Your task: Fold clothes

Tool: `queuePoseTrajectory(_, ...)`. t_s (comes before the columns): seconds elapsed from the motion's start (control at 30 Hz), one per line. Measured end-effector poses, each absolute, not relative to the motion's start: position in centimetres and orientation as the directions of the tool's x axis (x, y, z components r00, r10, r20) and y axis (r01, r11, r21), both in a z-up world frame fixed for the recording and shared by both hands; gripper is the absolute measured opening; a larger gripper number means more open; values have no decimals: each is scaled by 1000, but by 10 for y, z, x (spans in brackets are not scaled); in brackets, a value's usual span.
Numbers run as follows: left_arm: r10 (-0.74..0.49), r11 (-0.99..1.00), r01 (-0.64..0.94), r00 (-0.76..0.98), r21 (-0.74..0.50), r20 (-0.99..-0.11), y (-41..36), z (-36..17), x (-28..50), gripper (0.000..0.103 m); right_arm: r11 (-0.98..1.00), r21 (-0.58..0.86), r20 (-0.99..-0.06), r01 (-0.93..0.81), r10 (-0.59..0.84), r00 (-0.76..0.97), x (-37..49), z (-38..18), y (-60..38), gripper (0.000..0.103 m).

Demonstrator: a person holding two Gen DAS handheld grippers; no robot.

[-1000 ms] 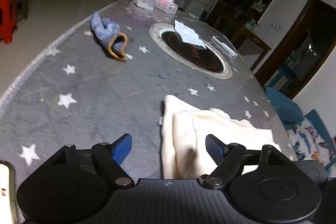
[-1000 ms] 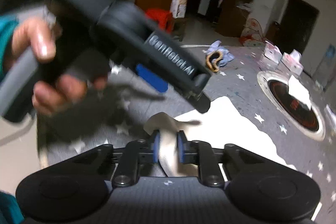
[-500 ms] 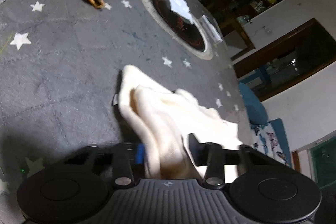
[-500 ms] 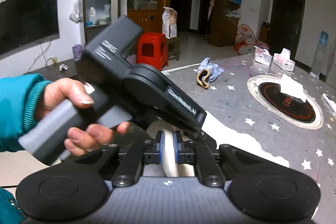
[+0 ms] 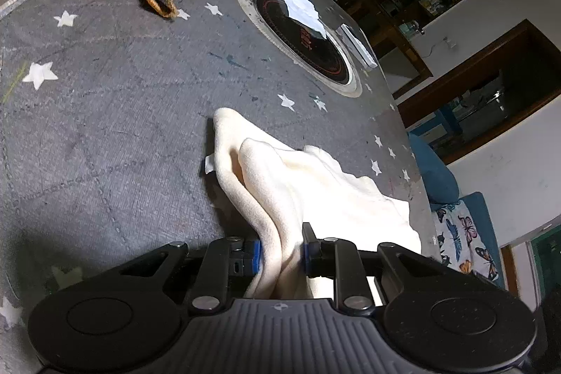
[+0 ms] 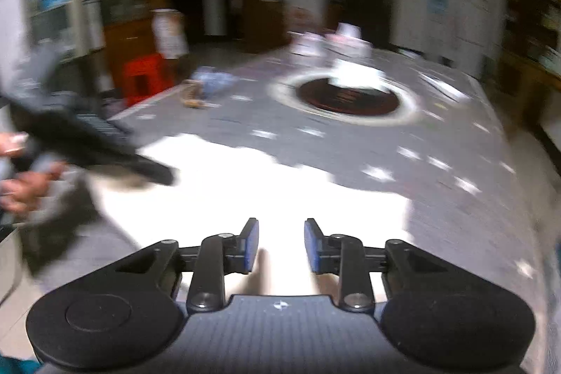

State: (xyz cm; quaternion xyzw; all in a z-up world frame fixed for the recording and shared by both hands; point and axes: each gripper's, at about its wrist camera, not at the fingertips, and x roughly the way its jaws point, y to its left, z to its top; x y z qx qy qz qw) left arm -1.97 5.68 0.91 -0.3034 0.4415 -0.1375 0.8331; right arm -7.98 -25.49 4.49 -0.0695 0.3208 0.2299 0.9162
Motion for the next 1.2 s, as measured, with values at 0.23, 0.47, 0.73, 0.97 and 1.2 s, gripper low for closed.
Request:
queuePoseTrajectory(0.23, -482, 795, -31, 573, -605, -663, 53, 11, -19, 23, 938, 184, -647, -292, 340, 683, -45, 24, -308, 36)
queuePoseTrajectory(0.47, -460, 821, -16, 574, -571, -677, 48, 14, -20, 23, 934, 265, -642, -240, 357, 679, -35, 9, -313, 42)
queuePoseTrajectory(0.73, -428, 858, 26, 590, -513, -684, 37, 26, -22, 19, 916, 299, -603, -267, 399, 691, -44, 21, -307, 8)
queuePoseTrajectory(0.97, -449, 859, 92, 606, -503, -656, 24, 46, -21, 18, 918, 275, -558, -287, 396, 729, -56, 50, -314, 8)
queuePoseTrajectory(1.2, -465, 860, 131, 600, -493, -651, 7, 55, -20, 18, 924, 252, -524, -287, 379, 763, -66, 64, -321, 7)
